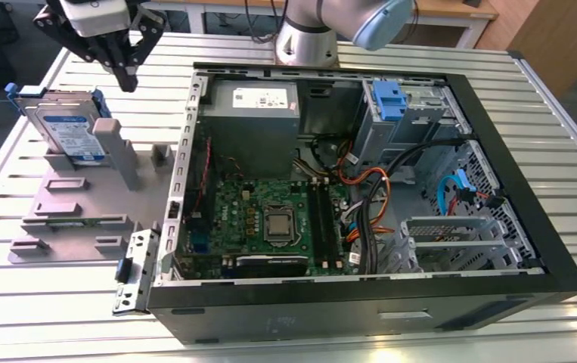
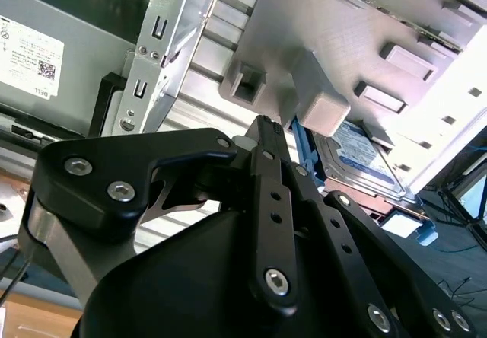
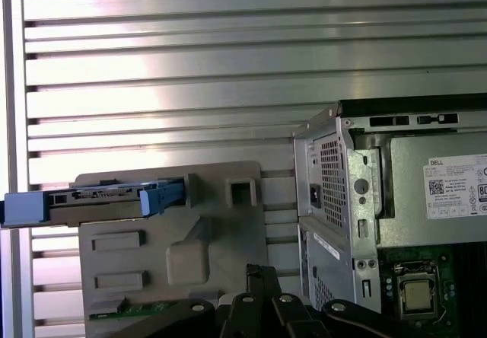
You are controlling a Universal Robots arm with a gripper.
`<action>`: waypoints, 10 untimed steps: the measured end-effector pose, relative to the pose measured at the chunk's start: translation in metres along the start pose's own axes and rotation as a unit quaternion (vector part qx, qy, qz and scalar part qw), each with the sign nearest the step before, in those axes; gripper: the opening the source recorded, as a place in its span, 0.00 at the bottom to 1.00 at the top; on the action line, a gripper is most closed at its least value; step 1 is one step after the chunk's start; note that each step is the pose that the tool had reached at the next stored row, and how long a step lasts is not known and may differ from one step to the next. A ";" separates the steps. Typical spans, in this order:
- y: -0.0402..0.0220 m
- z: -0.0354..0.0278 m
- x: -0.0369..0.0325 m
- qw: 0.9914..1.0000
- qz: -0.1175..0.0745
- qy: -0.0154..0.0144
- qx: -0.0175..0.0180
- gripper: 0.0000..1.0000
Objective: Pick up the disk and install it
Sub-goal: 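Reach for the disk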
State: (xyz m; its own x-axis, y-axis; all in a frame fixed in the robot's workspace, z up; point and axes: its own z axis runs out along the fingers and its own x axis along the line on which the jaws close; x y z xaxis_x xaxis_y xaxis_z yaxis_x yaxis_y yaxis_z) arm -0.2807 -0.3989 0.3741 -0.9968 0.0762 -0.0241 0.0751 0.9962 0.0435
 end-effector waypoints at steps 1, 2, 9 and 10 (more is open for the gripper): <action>-0.0005 0.0062 0.0027 1.000 0.000 0.000 0.000 0.11; -0.0005 0.0063 0.0028 1.000 0.000 0.000 0.000 0.11; -0.0006 0.0064 0.0049 1.000 0.000 0.000 0.000 0.11; -0.0007 0.0065 0.0054 1.000 0.000 0.000 0.000 0.11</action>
State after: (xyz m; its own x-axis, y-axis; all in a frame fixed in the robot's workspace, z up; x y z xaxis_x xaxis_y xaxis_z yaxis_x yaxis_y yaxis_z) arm -0.2860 -0.3989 0.3675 -0.9968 0.0762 -0.0241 0.0751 0.9962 0.0435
